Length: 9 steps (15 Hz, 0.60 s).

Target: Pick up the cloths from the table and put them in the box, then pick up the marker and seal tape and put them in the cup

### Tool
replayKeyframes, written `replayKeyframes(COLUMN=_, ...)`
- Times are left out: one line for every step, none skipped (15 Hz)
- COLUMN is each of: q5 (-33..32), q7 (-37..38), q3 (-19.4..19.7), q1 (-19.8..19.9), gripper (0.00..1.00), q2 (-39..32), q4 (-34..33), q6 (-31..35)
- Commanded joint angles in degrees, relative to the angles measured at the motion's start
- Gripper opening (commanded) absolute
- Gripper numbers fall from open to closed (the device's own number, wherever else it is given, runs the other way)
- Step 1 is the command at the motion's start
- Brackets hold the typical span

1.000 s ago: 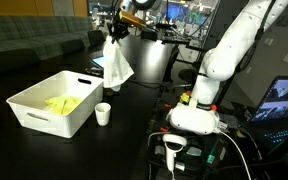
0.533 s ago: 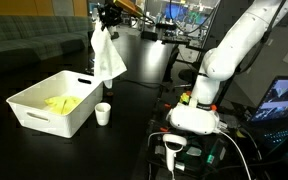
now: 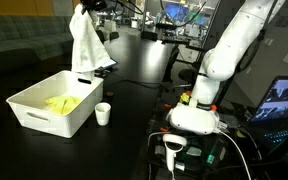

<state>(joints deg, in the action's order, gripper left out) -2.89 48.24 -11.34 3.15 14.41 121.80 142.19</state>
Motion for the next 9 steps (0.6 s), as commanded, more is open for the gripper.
replayKeyframes(q5=-2.51, q7=3.31, q3=-0.46, q1=-0.71, gripper=0.02, q2=-10.02, q4=-11.62, q6=-1.93)
replayKeyframes(q5=-3.37, q7=3.66, q3=-0.34, q1=-1.34, gripper=0.02, q2=-13.20, q4=-14.66, q6=-2.70)
replayKeyframes(q5=-3.95, q7=3.68, q3=0.18, q1=-2.12, gripper=0.02, q2=-15.36, q4=-16.87, q6=-3.33)
replayKeyframes(q5=-4.40, q7=3.58, q3=0.64, q1=-3.08, gripper=0.02, q2=-18.08, q4=-19.52, q6=-4.44)
replayKeyframes(q5=-4.33, q7=2.91, q3=1.31, q1=-4.00, gripper=0.02, q2=-20.01, q4=-21.57, q6=-5.31)
replayKeyframes(q5=-4.29, q7=2.57, q3=1.89, q1=-4.89, gripper=0.02, q2=-22.25, q4=-23.73, q6=-6.06)
replayKeyframes(q5=-3.85, q7=1.95, q3=2.53, q1=-5.71, gripper=0.02, q2=-24.01, q4=-25.73, q6=-7.31)
replayKeyframes(q5=-3.29, q7=1.28, q3=3.13, q1=-6.53, gripper=0.02, q2=-25.71, q4=-27.42, q6=-8.25)
replayKeyframes(q5=-3.34, q7=1.05, q3=3.79, q1=-7.37, gripper=0.05, q2=-27.48, q4=-29.36, q6=-9.55)
